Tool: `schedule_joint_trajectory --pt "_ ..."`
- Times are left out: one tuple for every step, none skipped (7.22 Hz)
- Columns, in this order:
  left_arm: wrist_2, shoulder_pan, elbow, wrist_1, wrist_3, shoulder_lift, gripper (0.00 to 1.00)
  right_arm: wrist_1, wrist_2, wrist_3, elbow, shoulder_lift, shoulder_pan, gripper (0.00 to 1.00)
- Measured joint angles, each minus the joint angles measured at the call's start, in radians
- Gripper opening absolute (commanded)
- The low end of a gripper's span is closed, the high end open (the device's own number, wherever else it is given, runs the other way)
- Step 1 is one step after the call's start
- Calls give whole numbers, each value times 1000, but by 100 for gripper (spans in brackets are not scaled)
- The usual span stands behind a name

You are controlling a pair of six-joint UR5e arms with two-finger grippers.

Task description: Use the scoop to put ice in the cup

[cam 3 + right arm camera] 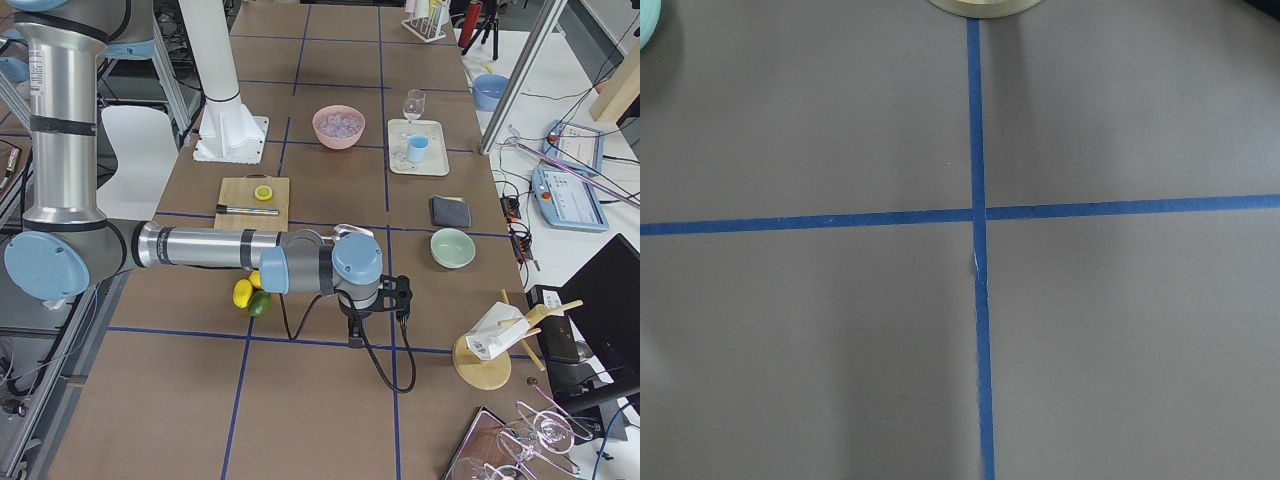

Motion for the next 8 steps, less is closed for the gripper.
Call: schedule_joint_trajectory --pt "0 0 -1 0 0 0 100 1 -1 -1 2 1 0 100" --pt "0 0 -2 -1 0 -1 100 1 -3 -2 5 1 0 100" --pt "0 0 -4 -2 0 -4 100 0 -2 -3 6 1 -1 100" --pt "-1 0 -11 -3 4 -9 100 1 -3 -1 13 1 -1 100" --pt "-1 2 -30 -9 12 -14 100 2 -5 2 23 2 -1 100" --pt "0 6 -59 -34 15 -18 100 2 -5 4 29 2 -2 100" --pt "-2 21 -72 -103 14 -21 100 2 -4 6 34 2 -3 100" --pt "-21 44 -70 -201 7 -21 100 2 -3 6 43 3 -11 100"
